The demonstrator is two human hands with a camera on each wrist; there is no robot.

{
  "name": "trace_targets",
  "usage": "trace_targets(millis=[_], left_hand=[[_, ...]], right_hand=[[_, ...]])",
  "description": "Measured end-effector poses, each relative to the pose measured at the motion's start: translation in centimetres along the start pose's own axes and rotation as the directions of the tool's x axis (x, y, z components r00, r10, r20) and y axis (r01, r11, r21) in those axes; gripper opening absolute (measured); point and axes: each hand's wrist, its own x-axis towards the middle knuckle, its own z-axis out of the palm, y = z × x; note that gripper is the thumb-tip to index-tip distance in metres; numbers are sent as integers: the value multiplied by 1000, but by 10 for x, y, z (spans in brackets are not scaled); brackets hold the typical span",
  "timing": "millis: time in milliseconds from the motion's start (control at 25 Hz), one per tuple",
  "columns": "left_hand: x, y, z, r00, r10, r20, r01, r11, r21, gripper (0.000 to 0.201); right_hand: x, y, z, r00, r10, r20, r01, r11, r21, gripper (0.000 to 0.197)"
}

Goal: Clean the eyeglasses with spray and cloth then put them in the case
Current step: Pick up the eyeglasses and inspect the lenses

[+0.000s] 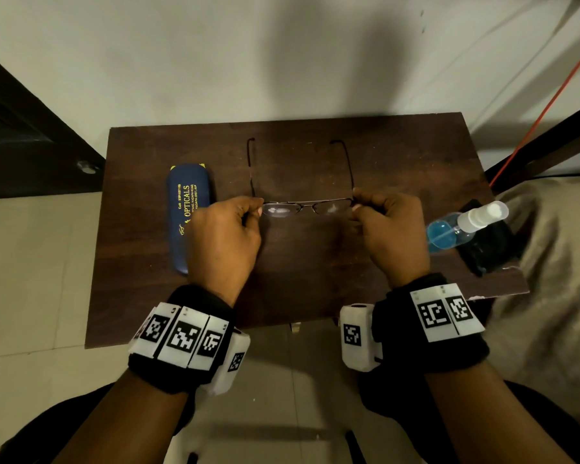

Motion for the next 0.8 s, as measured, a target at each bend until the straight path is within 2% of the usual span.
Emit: trace_targets(millis=[200,400,720,800], left_hand=[[-1,-7,10,996,-59,63,54,995,80,19],[-3,-12,17,991,-79,104,71,994,78,22],[-8,-3,3,992,-106,74,103,994,49,29],[-13,5,-4,994,-97,52,92,991,102,27]], right_hand=[[-3,3,6,997,61,47,-59,998,-37,26],[-6,1,6,996,74,50,-72,996,-44,27],[-9,-1,-1,996,-1,-86,-8,994,-107,38],[-15,-4,-4,995,-37,-90,26,992,-125,37]])
